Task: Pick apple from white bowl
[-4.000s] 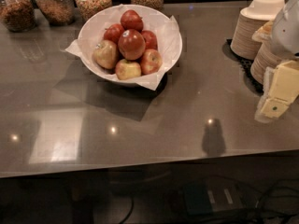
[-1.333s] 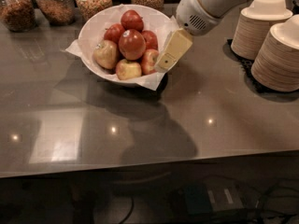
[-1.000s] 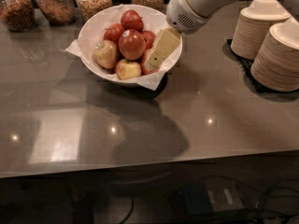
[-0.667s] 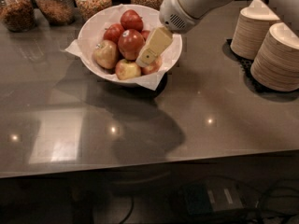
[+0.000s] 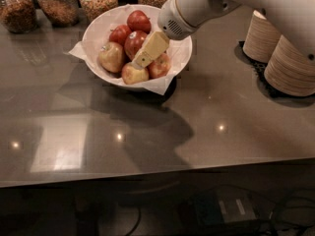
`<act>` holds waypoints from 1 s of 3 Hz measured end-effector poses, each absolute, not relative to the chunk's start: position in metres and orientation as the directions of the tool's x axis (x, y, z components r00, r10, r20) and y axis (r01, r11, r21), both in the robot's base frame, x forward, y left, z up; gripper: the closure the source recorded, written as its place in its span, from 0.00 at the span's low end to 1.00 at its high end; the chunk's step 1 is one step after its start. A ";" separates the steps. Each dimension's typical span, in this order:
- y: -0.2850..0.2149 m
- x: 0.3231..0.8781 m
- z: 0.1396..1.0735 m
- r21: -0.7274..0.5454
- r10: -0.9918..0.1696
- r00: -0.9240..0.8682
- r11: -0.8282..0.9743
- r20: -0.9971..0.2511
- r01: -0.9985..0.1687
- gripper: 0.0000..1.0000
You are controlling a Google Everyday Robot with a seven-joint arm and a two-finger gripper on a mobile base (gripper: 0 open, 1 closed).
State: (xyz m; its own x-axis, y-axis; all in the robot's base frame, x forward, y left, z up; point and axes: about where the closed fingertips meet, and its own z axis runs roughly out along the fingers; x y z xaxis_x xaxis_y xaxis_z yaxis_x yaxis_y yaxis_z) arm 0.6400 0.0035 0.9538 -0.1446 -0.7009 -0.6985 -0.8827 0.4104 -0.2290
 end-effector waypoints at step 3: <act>0.024 0.654 0.929 -0.188 -0.658 -0.129 0.389 -0.742 -0.902 0.03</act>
Offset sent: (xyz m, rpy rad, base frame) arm 0.0165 0.0173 -0.0284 0.0889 0.0259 0.0352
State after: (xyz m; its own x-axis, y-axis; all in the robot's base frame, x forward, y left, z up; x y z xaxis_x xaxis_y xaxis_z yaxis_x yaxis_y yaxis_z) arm 0.6543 0.0243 0.9292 -0.1287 -0.6577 -0.7422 -0.9020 0.3887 -0.1881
